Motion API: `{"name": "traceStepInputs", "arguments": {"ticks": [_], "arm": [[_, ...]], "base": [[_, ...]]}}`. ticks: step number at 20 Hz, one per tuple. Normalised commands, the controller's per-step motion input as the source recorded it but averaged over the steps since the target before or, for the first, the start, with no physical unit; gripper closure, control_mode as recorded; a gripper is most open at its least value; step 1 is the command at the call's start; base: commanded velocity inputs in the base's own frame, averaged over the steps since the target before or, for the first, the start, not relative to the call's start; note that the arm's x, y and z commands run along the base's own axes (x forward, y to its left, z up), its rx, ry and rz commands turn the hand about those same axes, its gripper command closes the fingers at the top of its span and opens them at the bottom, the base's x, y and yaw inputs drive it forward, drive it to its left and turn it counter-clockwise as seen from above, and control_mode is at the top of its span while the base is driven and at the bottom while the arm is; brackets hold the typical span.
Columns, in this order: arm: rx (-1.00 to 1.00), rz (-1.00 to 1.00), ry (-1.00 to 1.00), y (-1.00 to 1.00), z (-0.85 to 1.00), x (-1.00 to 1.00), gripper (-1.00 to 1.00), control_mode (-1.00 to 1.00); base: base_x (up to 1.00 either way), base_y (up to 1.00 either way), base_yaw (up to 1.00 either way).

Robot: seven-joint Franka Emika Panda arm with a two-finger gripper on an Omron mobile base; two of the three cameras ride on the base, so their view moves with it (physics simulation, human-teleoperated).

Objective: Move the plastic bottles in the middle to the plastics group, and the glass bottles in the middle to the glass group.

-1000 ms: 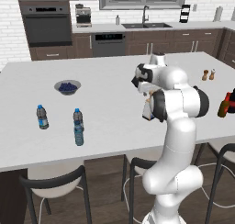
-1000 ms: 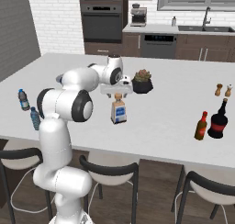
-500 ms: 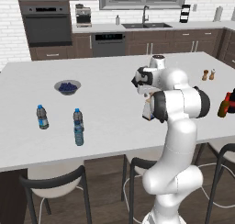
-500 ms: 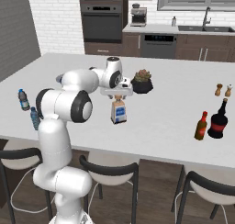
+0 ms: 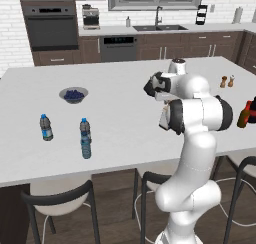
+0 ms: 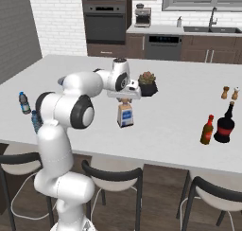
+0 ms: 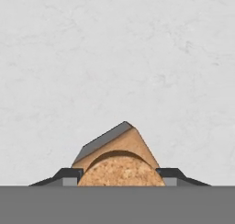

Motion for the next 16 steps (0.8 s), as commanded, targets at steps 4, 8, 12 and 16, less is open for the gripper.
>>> {"name": "traceStepInputs", "arguments": {"ticks": [4, 8, 12, 16], "arm": [[0.0, -0.13, 0.0, -0.51, 0.3, -0.34, 1.0, -1.0], [0.0, -0.13, 0.0, -0.61, 0.37, -0.4, 1.0, -1.0], [0.0, -0.15, 0.0, -0.66, 0.38, -0.43, 1.0, -1.0], [0.0, -0.17, 0.0, -0.69, 0.31, -0.42, 1.0, -1.0]], "base": [[0.0, 0.0, 0.0], [0.0, 0.0, 0.0], [0.0, 0.0, 0.0], [0.0, 0.0, 0.0]]}}
